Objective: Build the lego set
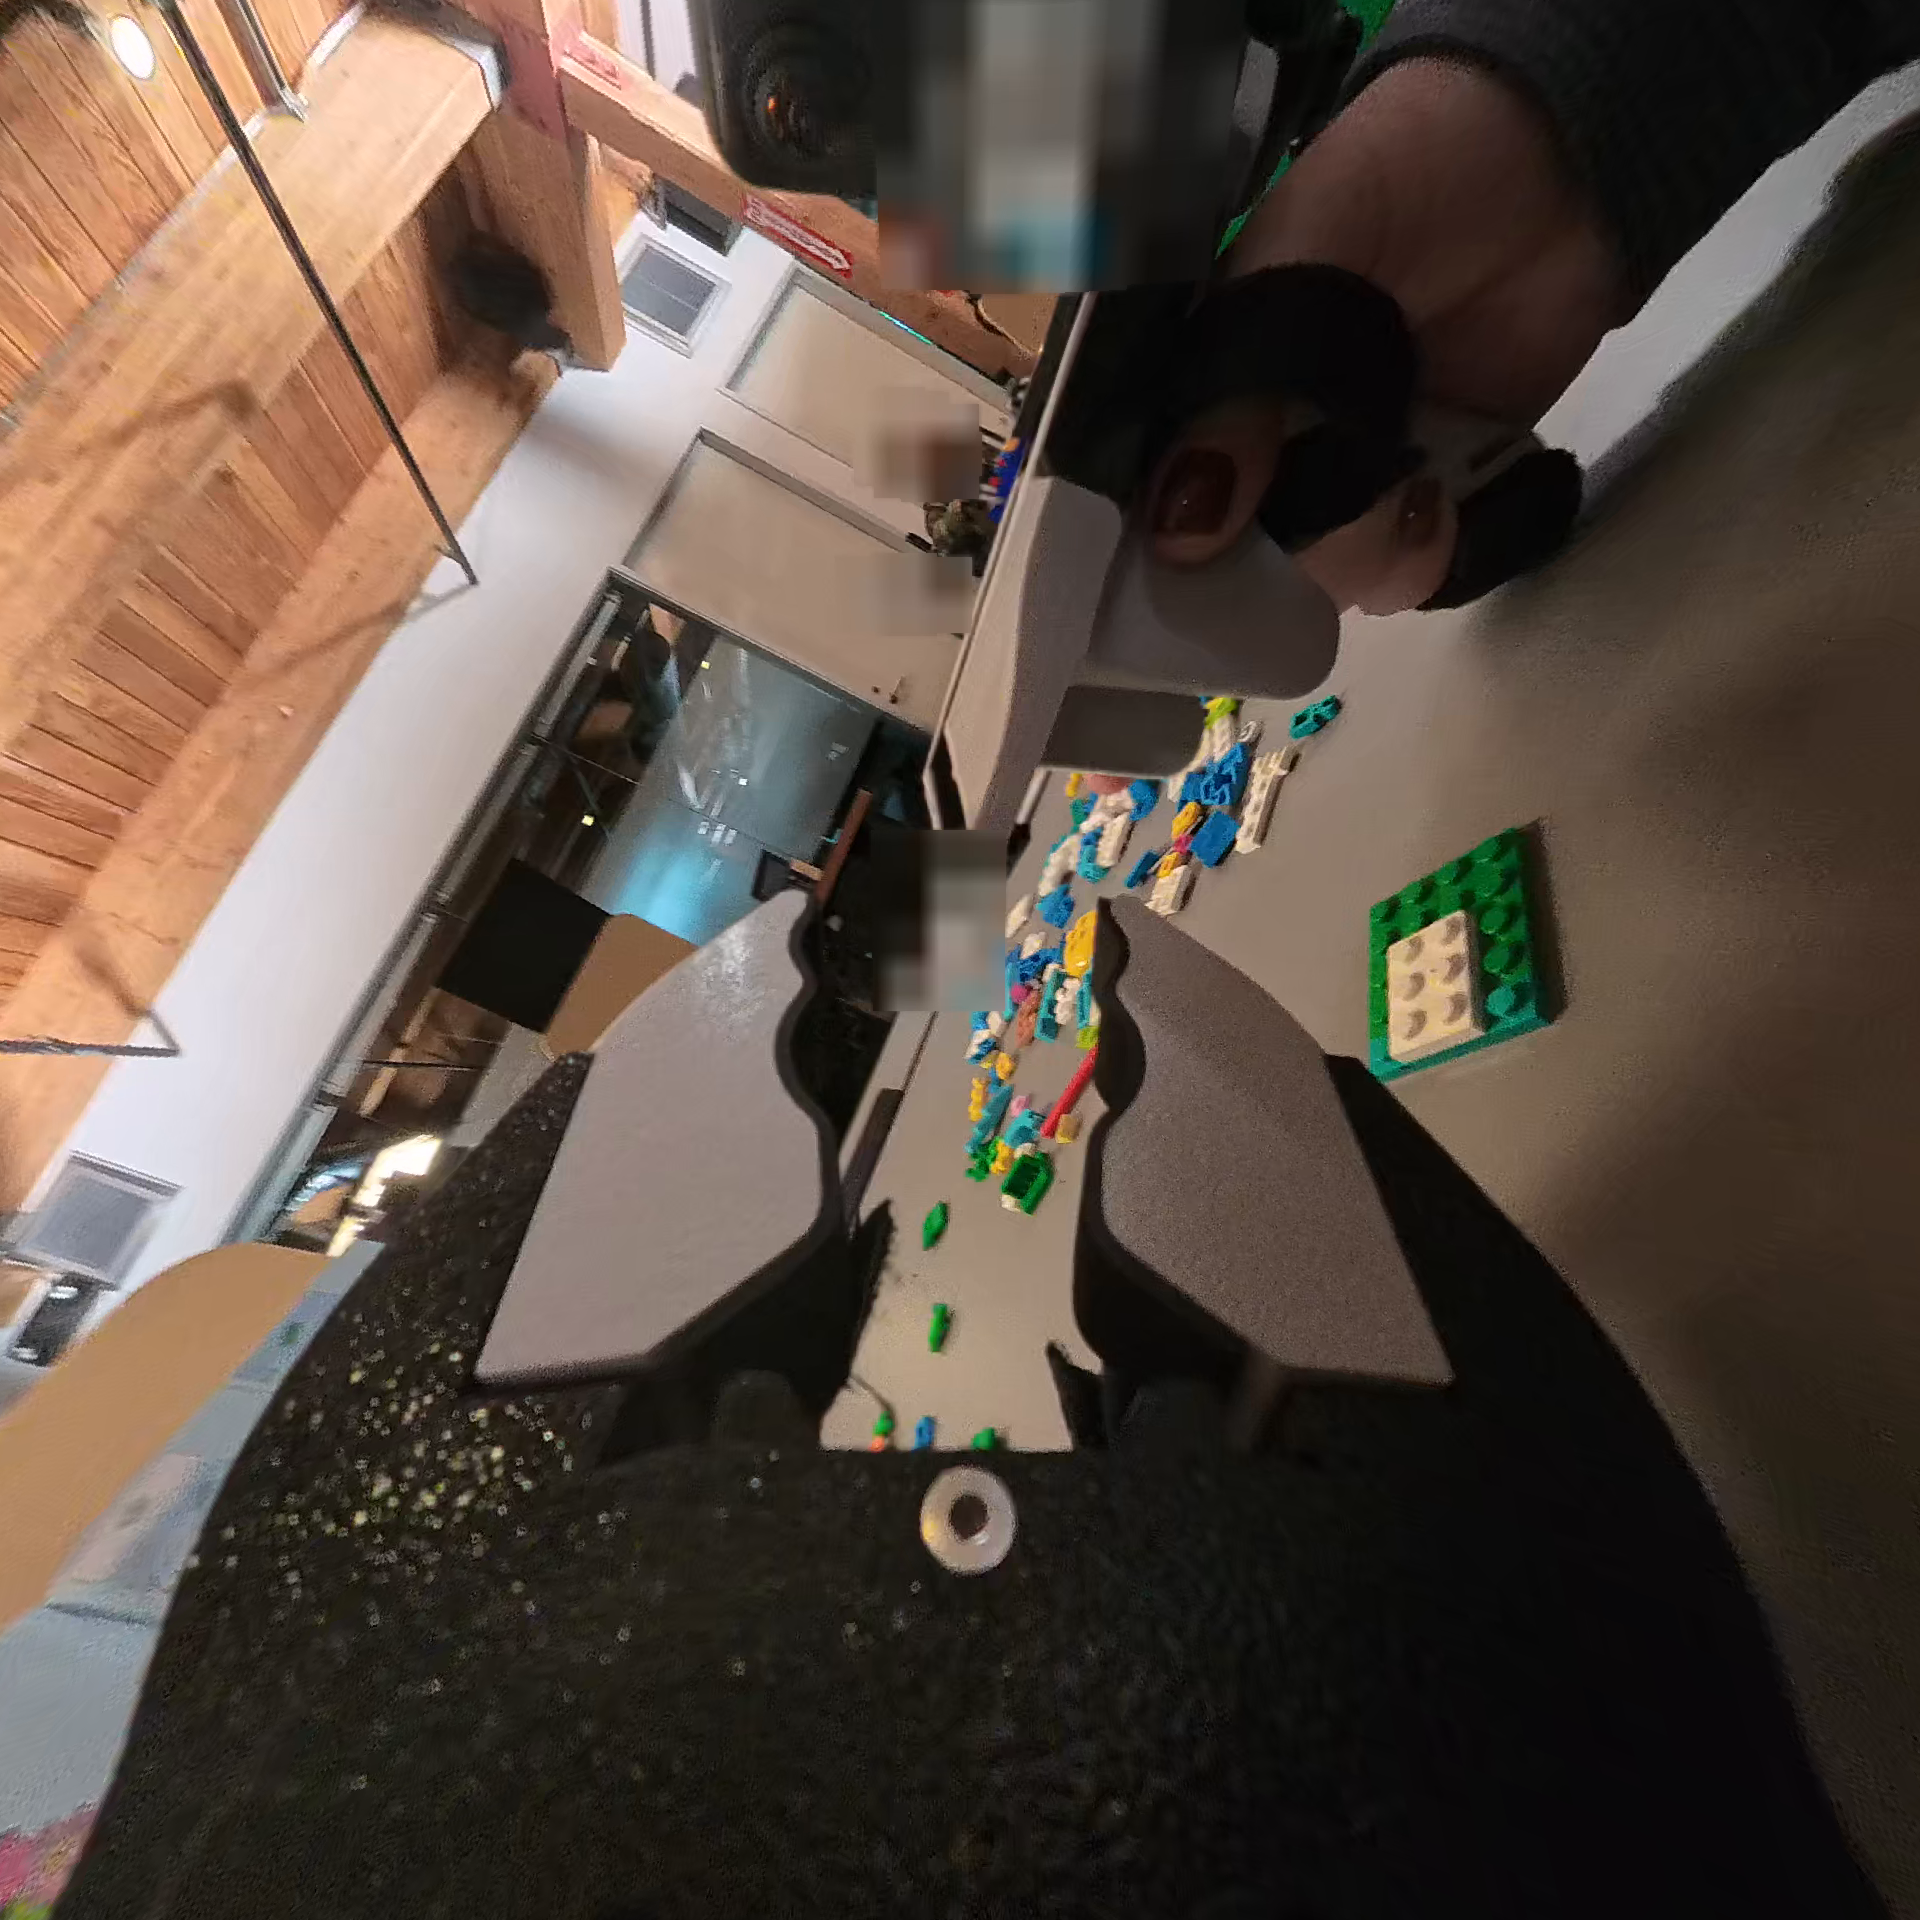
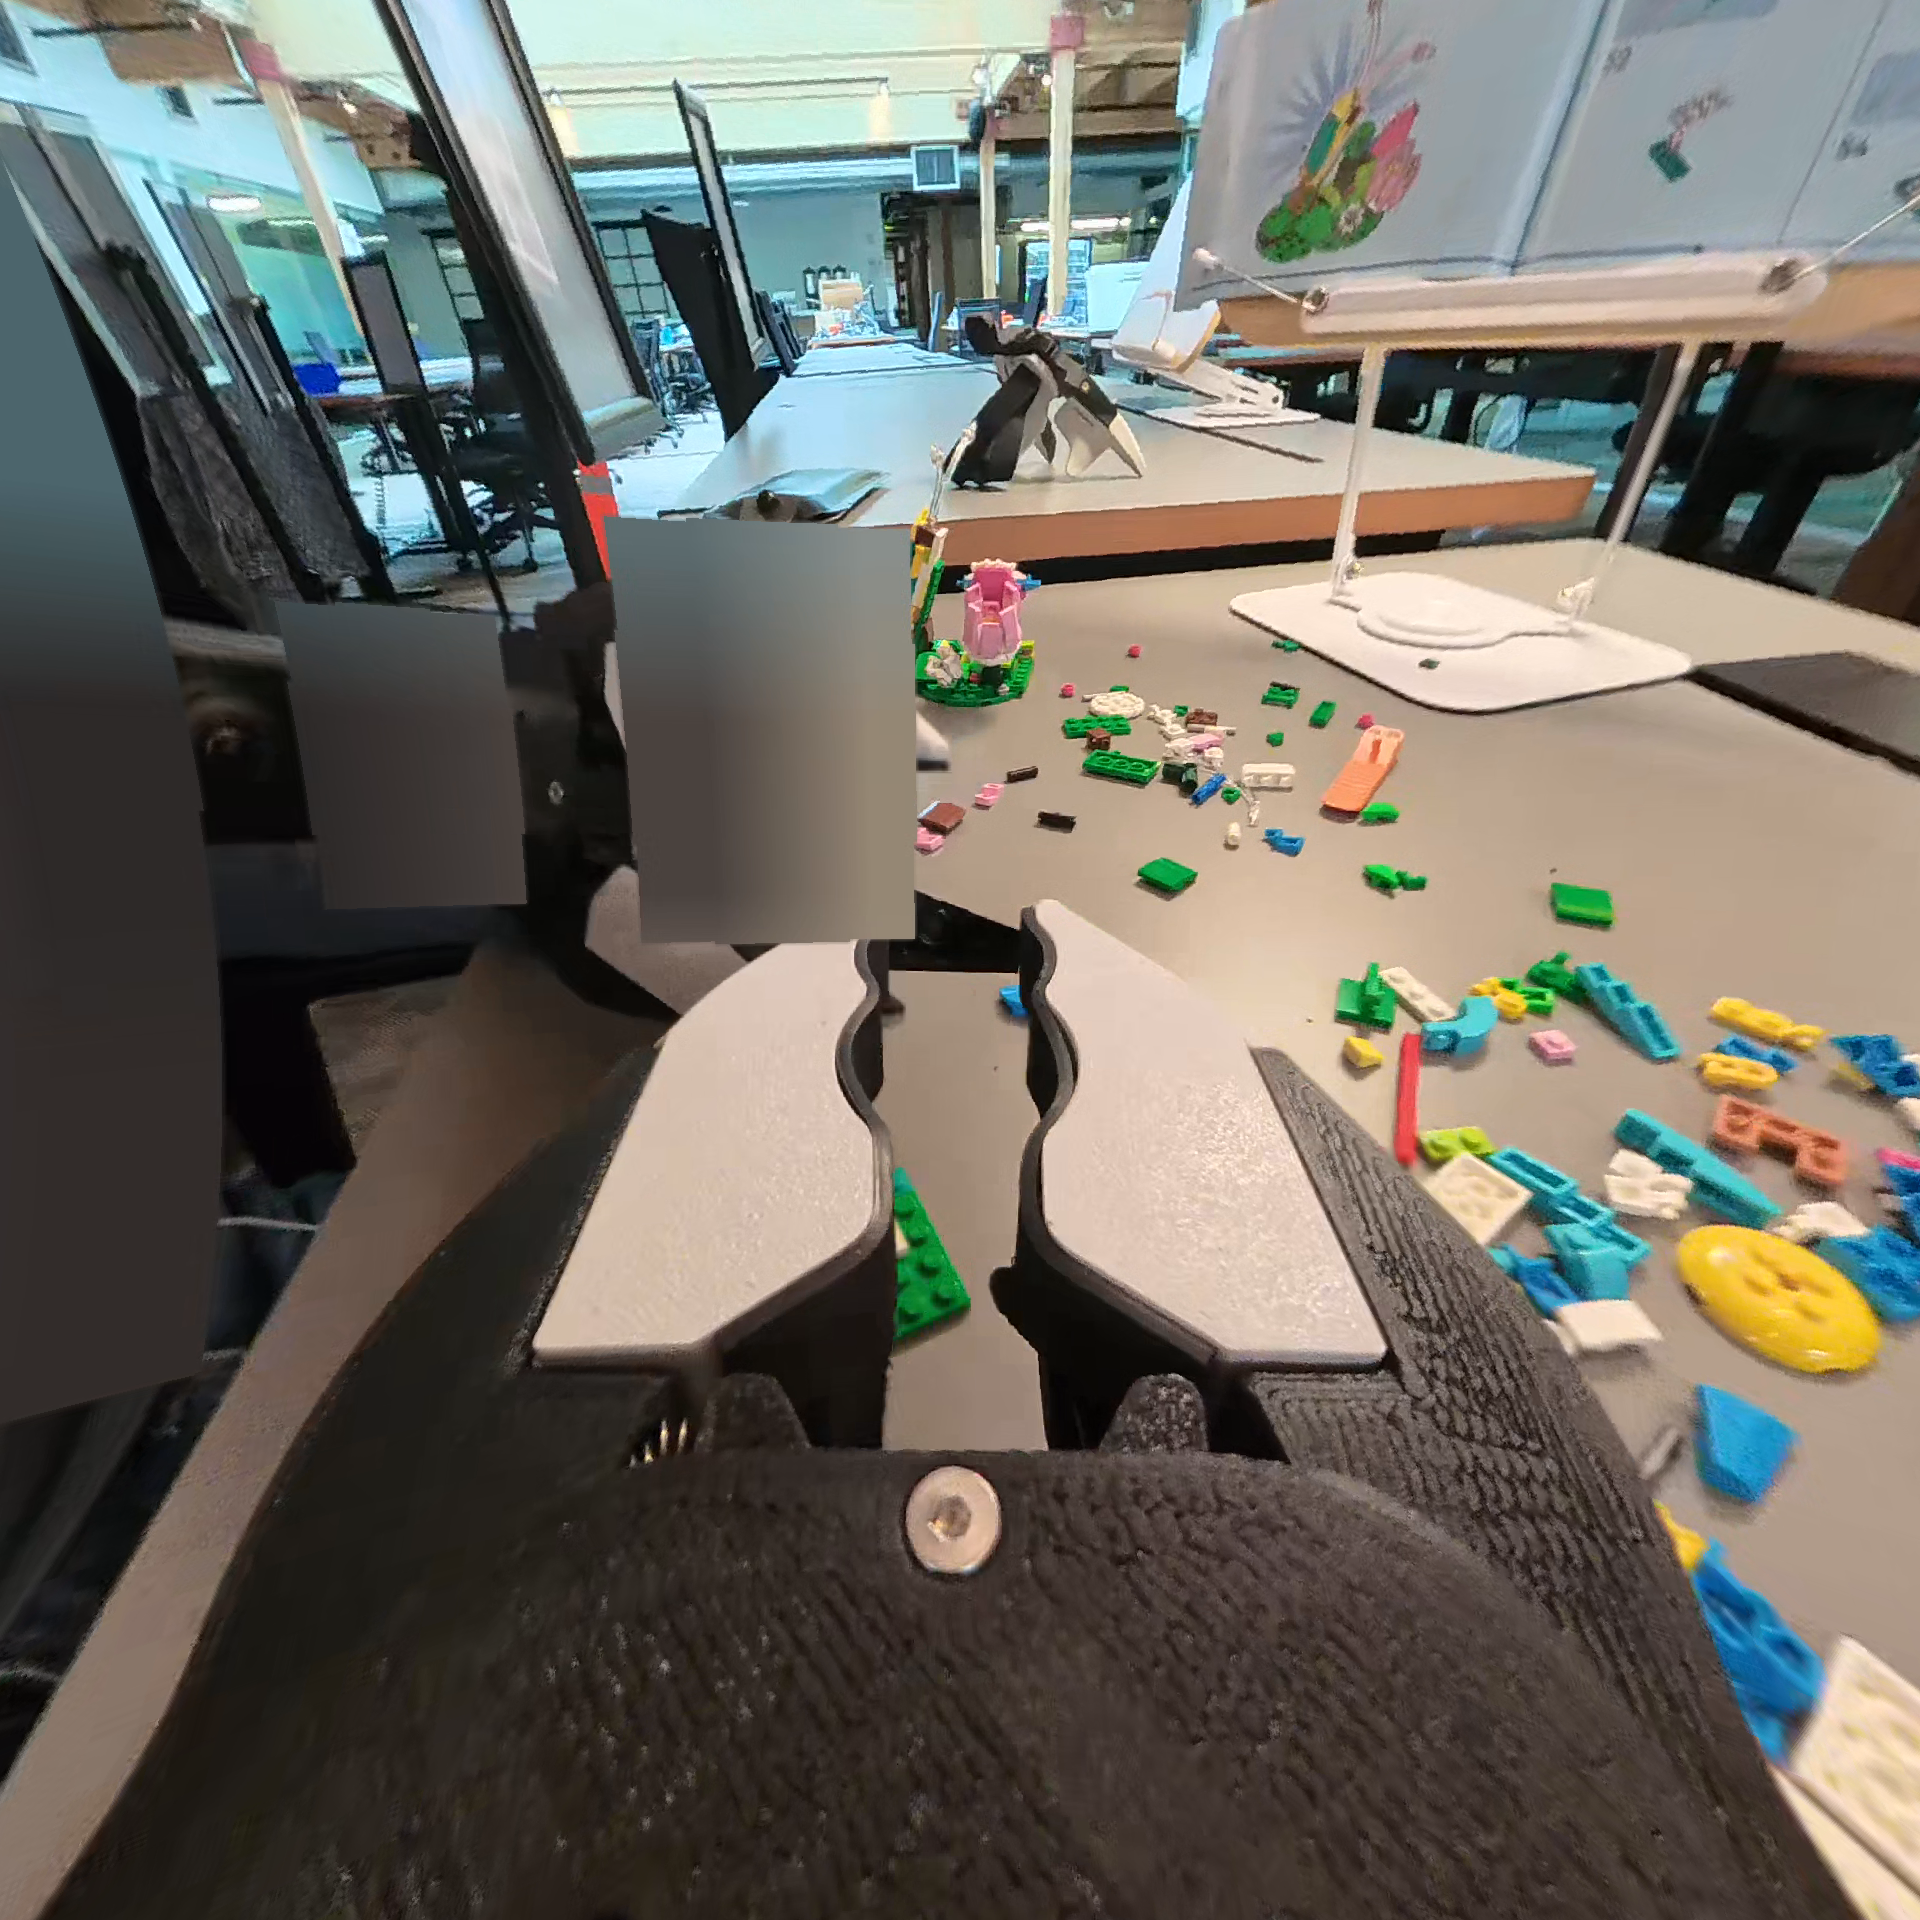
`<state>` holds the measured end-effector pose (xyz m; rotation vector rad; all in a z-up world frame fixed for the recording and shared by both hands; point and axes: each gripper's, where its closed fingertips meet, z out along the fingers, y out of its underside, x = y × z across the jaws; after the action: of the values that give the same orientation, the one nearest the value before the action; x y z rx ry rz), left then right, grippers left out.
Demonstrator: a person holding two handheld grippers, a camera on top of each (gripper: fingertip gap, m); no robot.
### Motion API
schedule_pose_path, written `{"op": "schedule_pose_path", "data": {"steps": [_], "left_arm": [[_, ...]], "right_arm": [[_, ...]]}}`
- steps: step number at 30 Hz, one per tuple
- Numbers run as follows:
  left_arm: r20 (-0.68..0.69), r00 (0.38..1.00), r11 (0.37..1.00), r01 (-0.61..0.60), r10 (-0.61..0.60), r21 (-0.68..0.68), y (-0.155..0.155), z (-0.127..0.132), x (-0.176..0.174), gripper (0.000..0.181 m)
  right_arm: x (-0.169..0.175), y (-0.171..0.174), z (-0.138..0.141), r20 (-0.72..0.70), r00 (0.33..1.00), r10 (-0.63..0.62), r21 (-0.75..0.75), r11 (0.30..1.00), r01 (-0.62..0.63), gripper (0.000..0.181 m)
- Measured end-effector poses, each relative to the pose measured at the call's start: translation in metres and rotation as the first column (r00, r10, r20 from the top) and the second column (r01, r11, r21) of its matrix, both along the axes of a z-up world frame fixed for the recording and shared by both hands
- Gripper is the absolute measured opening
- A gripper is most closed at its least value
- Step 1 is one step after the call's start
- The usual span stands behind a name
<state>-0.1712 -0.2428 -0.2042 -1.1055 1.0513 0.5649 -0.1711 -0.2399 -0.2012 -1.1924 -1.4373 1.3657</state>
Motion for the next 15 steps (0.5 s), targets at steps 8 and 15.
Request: {"op": "schedule_pose_path", "data": {"steps": [8,15], "left_arm": [[-0.068,0.997,0.999,0.036,-0.034,0.039,-0.007,-0.001,0.008,0.035],[-0.049,0.998,0.999,0.036,-0.036,0.003,-0.006,-0.004,0.005,0.017]], "right_arm": [[-0.005,-0.015,-0.007,0.058,0.998,0.03,0.058,0.998,-0.033,0.022],[-0.006,-0.015,-0.004,0.032,0.999,0.028,0.044,0.999,-0.03,0.023]]}}
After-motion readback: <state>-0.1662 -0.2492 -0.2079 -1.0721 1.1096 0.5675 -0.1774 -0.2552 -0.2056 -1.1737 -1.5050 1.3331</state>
